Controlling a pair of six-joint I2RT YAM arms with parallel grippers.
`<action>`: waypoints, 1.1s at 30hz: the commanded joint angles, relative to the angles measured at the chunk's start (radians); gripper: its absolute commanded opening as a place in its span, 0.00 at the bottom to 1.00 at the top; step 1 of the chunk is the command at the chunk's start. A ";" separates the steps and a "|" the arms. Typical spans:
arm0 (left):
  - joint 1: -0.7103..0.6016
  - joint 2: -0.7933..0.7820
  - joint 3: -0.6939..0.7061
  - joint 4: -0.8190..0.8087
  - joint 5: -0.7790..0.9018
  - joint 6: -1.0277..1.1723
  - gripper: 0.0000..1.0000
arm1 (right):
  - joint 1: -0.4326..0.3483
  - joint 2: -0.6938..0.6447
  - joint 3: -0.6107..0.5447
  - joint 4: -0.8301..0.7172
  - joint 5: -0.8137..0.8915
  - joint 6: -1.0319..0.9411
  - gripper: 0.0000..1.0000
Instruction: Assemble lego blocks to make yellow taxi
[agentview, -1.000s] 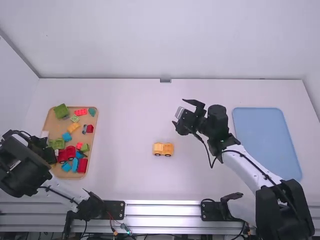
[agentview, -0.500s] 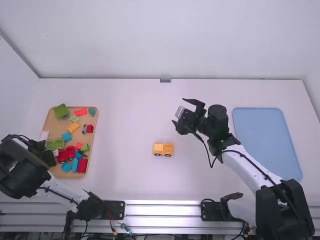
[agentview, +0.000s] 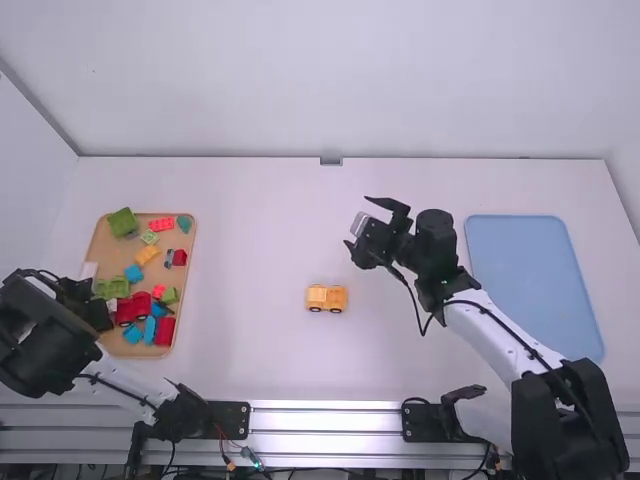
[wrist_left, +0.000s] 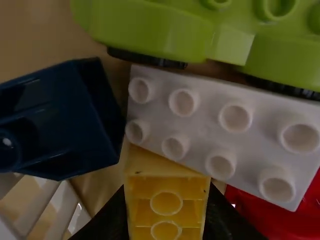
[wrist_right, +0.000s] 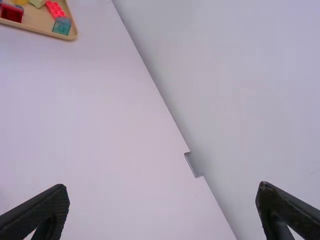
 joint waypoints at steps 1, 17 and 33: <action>-0.002 -0.005 0.000 -0.007 0.019 -0.009 0.22 | 0.003 -0.013 0.026 0.003 -0.006 0.013 0.99; -0.024 -0.068 0.129 -0.136 0.186 -0.279 0.02 | 0.003 -0.013 0.026 0.103 -0.085 0.193 0.99; -0.407 -0.481 0.020 0.002 0.697 -0.052 0.02 | -0.083 0.084 0.185 0.051 -0.418 0.526 0.99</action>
